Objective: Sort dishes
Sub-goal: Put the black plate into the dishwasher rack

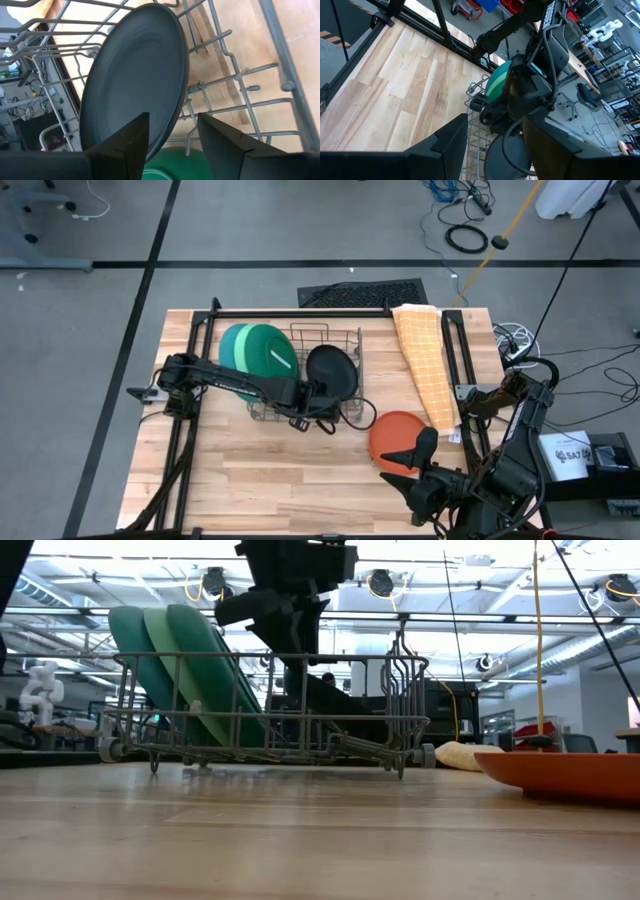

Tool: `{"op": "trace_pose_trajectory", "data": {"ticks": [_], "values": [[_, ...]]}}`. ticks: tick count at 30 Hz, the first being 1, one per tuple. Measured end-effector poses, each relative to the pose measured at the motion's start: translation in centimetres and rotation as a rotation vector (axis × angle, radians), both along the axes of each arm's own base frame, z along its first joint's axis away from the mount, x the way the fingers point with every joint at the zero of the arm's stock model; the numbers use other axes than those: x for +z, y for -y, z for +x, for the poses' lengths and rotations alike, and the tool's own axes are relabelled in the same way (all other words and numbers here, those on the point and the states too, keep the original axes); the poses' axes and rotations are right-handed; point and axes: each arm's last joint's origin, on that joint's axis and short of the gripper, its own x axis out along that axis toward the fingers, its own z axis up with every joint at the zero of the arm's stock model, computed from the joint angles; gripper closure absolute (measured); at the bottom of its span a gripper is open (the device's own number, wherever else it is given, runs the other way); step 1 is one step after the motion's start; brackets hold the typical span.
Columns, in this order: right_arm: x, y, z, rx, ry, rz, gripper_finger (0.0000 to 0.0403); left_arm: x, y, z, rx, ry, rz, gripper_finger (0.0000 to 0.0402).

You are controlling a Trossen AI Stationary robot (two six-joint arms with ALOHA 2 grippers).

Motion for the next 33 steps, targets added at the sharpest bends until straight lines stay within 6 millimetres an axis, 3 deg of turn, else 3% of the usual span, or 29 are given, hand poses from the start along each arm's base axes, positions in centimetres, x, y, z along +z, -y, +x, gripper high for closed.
{"op": "trace_pose_trajectory", "data": {"ticks": [5, 18, 22, 28, 33], "values": [[0.0, 0.0, 0.0, 0.0, 0.0, 0.0, 0.022, 0.0, -0.4, 0.0, 0.01, 0.0, 0.003, 0.0222], [0.0, -0.1, -0.1, 0.004, 0.004, 0.006, 0.022, -2.9, -1.7, 0.8, 0.032, -0.123, 0.031, 0.0225], [0.0, -0.1, -0.1, 0.004, 0.004, 0.005, 0.022, -2.7, -1.7, 0.9, 0.033, -0.104, 0.033, 0.0264], [0.0, -0.1, -0.1, 0.005, 0.002, 0.001, 0.022, -2.6, -1.8, 0.9, 0.037, -0.101, 0.045, 0.0374], [0.0, -0.1, -0.1, 0.004, 0.002, 0.001, 0.022, -2.3, -1.6, 0.5, 0.038, -0.113, 0.074, 0.0385]]}}
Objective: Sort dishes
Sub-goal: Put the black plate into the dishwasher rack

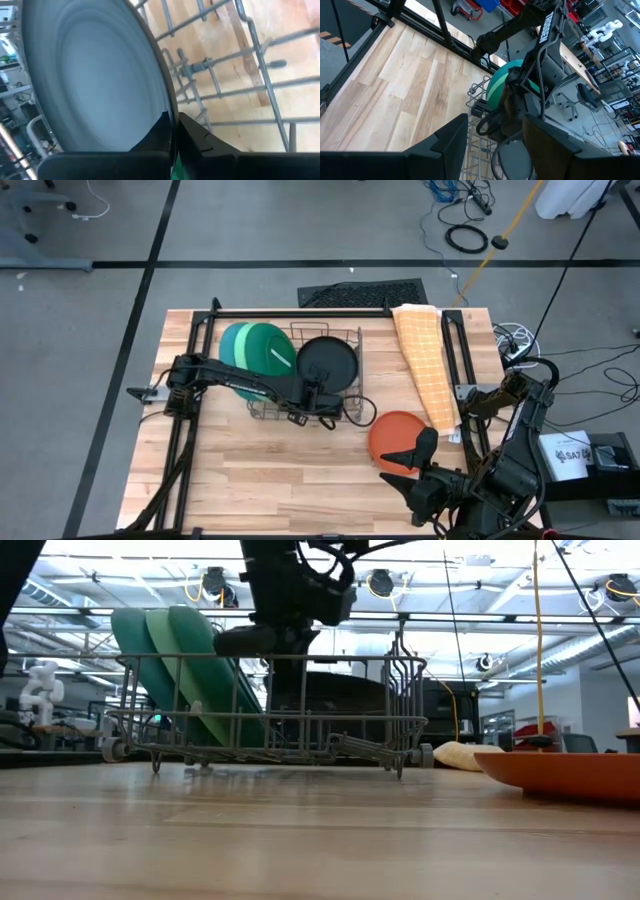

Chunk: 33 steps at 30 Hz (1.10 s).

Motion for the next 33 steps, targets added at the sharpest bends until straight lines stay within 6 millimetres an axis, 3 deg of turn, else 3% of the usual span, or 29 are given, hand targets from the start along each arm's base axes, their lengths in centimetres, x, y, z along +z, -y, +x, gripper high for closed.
{"op": "trace_pose_trajectory", "data": {"ticks": [4, 8, 15, 18, 25, 33], "values": [[0.0, 0.0, 0.0, 0.0, -0.001, -0.002, 0.022, 1.5, 0.6, -0.7, 0.037, 0.065, 0.007, 0.0385], [0.0, 0.0, 0.0, 0.0, -0.002, -0.002, 0.022, 4.3, 1.1, -2.0, 0.122, 0.196, -0.048, 0.0385], [0.0, 0.0, 0.0, 0.001, -0.004, -0.006, 0.022, 10.3, 1.7, -3.1, 0.31, 0.678, -0.408, 0.0385], [0.0, 0.0, 0.0, 0.001, -0.003, -0.005, 0.022, 11.8, 1.8, -2.9, 0.365, 0.863, -0.548, 0.0386], [0.0, -0.4, -0.4, 0.016, 0.002, 0.003, 0.022, 10.7, -0.1, -3.6, 0.555, 1.083, -0.719, 0.0386], [0.0, -1.4, -1.7, 0.061, 0.006, -0.004, 0.022, 6.6, -1.7, -6.1, 0.709, 1.303, -0.856, 0.0386]]}}
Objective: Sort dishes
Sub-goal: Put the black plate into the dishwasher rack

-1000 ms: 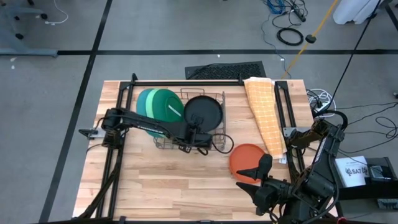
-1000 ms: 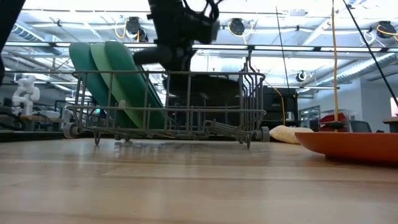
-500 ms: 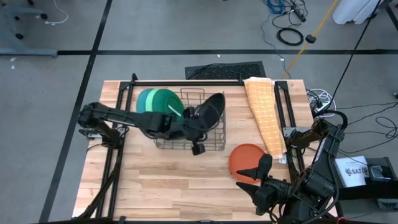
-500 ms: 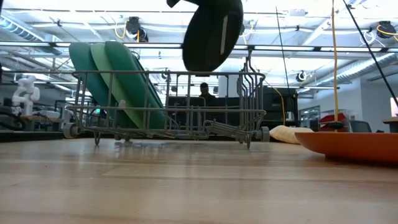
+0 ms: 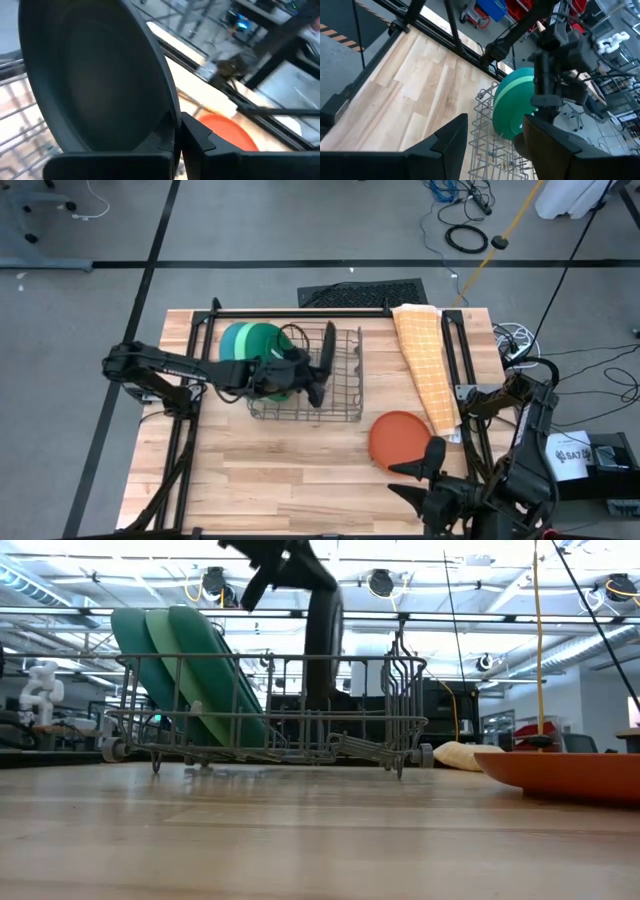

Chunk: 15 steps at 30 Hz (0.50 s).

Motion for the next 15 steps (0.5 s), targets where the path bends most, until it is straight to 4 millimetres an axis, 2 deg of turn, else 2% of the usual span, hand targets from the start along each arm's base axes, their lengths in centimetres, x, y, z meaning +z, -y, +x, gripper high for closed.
{"op": "trace_pose_trajectory", "data": {"ticks": [4, 15], "values": [[0.0, -0.1, -0.2, 0.002, 0.005, -0.004, 0.022, -1.3, -0.2, -0.9, 0.083, -0.008, -0.018, 0.0386], [0.0, -0.1, -0.1, 0.002, 0.004, -0.008, 0.022, -2.0, 0.1, -1.4, 0.171, -0.026, -0.013, 0.0387]]}}
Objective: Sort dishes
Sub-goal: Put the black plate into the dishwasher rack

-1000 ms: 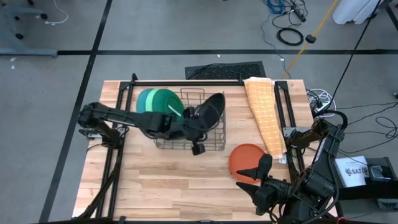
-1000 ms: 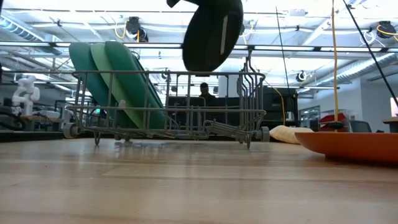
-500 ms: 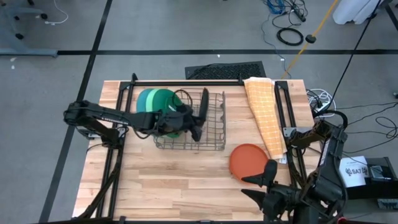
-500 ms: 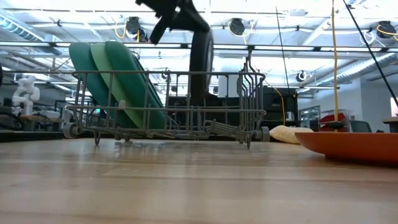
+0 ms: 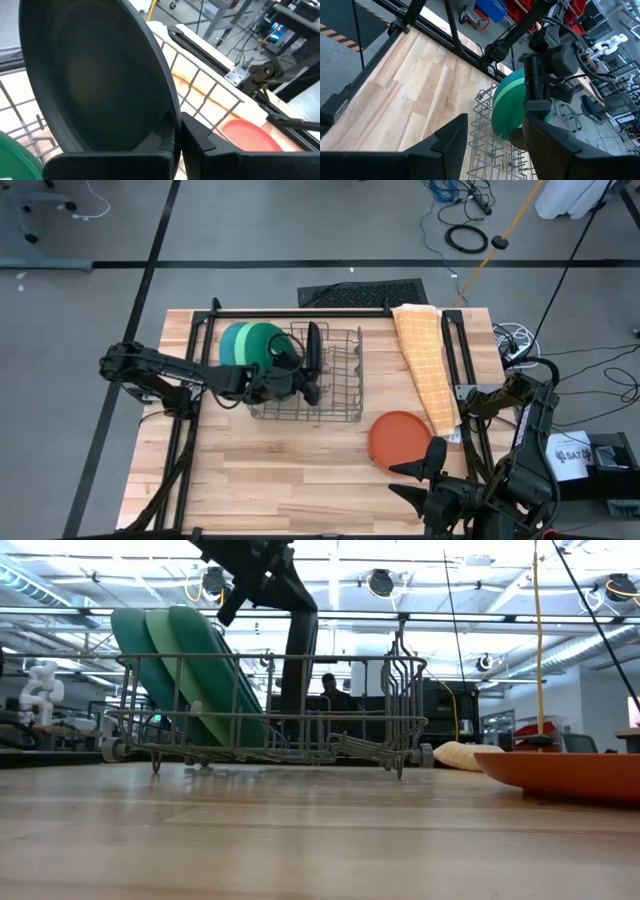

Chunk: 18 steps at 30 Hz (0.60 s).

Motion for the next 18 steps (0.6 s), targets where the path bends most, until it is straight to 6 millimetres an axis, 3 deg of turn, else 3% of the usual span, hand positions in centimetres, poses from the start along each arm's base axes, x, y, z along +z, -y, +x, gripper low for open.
{"op": "trace_pose_trajectory", "data": {"ticks": [6, 12, 18], "values": [[0.0, 0.0, 0.0, 0.0, 0.0, 0.0, 0.022, -0.2, 0.0, 0.1, 0.005, 0.01, 0.004, 0.0387], [0.0, 0.0, 0.0, 0.0, 0.0, 0.001, 0.022, -3.0, -0.1, -0.6, 0.011, 0.078, -0.028, 0.0387], [0.0, 0.0, 0.0, 0.0, 0.0, 0.002, 0.022, -4.5, -0.1, -1.2, 0.002, 0.081, -0.054, 0.0387]]}}
